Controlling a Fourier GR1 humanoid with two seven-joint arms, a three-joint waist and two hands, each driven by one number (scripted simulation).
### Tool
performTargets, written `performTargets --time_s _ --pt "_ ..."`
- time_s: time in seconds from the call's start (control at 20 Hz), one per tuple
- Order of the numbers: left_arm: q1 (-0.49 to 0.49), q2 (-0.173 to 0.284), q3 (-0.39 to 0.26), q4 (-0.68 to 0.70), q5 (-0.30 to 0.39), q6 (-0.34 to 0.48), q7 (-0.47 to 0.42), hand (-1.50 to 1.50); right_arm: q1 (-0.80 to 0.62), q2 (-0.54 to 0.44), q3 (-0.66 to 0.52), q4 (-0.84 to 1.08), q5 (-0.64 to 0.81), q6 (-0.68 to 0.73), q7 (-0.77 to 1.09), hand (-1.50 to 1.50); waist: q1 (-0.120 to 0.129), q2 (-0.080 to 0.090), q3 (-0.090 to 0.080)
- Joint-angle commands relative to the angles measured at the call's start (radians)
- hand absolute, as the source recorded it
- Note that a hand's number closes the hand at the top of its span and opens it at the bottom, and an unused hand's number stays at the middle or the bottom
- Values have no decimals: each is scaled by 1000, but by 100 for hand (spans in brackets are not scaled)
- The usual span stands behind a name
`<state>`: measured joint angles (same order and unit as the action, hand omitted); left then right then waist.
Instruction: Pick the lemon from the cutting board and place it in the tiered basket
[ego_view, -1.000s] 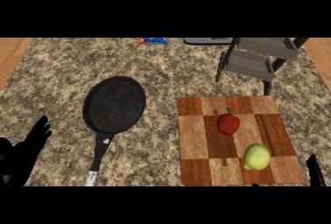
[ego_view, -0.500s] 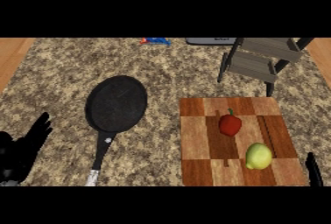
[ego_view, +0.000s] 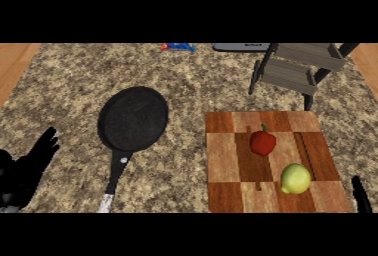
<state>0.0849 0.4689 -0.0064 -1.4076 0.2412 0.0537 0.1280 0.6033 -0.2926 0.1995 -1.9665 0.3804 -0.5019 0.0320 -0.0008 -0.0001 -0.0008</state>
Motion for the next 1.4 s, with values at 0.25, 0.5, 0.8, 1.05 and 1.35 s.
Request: performTargets --time_s 0.25,0.5,0.8,1.05,1.35 --pt "-2 -21 59 -5 -30 -44 21 0 46 10 -59 50 -88 65 -79 -150 -4 -1 1" --pt "25 -92 27 -2 -95 -20 -13 0 -36 52 -80 192 -109 80 -165 -150 -1 -1 1" --pt "21 -61 91 -57 -86 -81 48 0 -75 56 -132 223 -125 116 -178 -150 0 -1 1" --pt "10 -103 117 -10 -121 -91 20 0 -111 97 -132 271 -107 121 -230 -150 -1 -1 1" --pt "-34 -152 117 10 -168 -58 34 0 -209 156 -123 397 -49 84 -239 -150 1 0 1"
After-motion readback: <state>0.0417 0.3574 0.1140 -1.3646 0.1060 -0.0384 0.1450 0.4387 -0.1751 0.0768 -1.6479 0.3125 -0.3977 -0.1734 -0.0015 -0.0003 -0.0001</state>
